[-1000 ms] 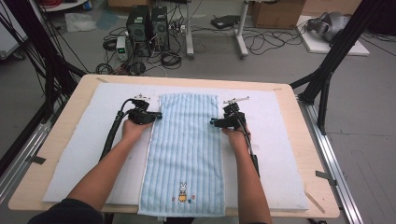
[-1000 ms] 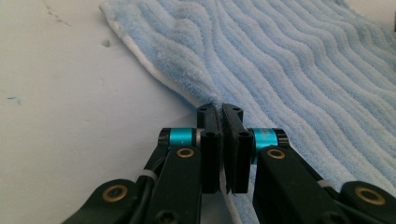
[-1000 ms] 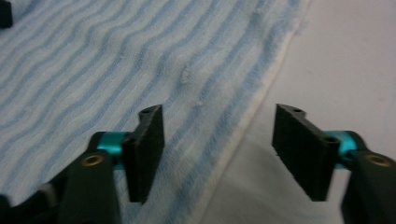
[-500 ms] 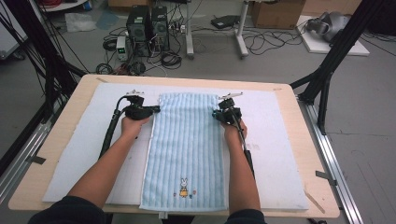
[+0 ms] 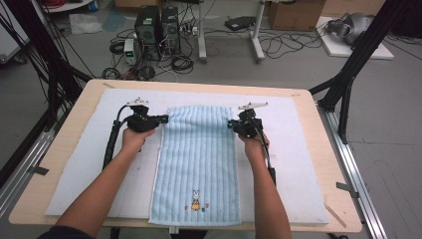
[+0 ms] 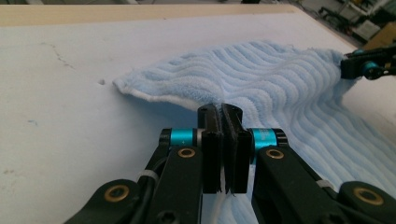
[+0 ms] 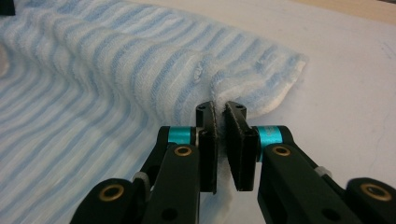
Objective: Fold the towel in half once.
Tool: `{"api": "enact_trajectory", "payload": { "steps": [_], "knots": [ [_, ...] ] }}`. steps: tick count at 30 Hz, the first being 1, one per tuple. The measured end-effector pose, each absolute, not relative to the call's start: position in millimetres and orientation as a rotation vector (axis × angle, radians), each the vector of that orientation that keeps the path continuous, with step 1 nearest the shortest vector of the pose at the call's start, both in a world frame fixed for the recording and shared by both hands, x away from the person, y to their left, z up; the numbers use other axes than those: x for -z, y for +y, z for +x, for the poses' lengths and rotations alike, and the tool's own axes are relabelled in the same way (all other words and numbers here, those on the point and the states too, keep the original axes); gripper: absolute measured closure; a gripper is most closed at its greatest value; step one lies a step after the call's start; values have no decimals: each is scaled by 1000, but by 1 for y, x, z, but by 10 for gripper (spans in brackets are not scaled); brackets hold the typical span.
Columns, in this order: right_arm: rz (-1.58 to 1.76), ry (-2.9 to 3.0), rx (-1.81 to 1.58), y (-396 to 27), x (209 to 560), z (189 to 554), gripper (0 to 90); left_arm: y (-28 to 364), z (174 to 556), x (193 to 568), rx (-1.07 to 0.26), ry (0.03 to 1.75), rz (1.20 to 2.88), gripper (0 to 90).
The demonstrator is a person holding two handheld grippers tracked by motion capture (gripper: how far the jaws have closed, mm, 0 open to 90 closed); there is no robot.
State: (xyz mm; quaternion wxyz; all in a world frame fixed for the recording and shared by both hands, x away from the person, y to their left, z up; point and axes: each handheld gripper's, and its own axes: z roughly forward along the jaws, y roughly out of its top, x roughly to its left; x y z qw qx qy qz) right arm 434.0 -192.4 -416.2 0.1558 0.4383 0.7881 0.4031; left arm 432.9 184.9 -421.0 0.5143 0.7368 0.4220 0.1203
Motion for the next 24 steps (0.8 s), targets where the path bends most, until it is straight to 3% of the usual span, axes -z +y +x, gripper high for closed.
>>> {"api": "enact_trajectory", "payload": {
  "steps": [16,24],
  "knots": [
    [1183,2250,-1196,-195,415,353,839,186,360,424,-312,936,1785,863],
    [1185,2262,-1192,-196,416,332,834,190,337,426,-300,913,1775,860]
  ]
}}
